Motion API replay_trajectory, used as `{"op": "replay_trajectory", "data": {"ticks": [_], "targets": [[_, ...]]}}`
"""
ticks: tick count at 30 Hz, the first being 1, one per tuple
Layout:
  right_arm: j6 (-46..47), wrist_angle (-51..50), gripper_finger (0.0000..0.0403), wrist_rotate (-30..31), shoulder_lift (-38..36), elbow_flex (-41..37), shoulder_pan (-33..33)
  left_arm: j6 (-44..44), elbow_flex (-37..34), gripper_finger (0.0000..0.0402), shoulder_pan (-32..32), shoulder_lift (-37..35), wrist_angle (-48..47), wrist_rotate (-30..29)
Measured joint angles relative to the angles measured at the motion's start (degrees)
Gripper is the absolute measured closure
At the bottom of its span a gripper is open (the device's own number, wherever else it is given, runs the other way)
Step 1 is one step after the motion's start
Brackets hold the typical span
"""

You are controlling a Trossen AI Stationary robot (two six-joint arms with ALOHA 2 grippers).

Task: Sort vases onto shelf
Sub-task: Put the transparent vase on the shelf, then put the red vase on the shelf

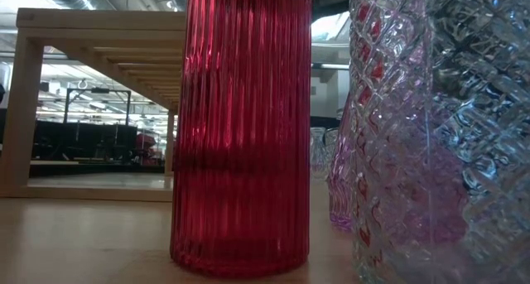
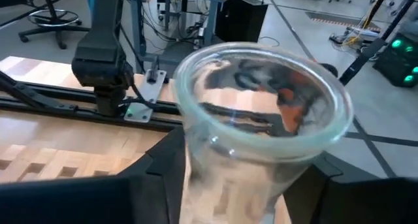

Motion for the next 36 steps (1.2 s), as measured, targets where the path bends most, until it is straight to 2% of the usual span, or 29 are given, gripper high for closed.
{"op": "replay_trajectory", "data": {"ticks": [9,16,31,36], "targets": [[0.96,2.25,0.0174,0.11,-0.13,-0.02,-0.02,0.02,0.02,0.0127,0.00,0.01,0.00,0.01],[3.29,6.05,0.0178,-1.34,-0.56,-0.02,-0.02,0.04,0.01,0.0127,0.00,0.01,-0.05,0.01],[4.18,11.72,0.0178,-0.34,-5.34,0.00,-1.34,0.04,0.02,0.0127,0.01,0.00,-0.33,0.01],[0.16,7.70,0.0178,-0.59,-10.57,0.03,-2.89,0.04,0.01,0.0127,0.01,0.01,-0.42,0.01]]}}
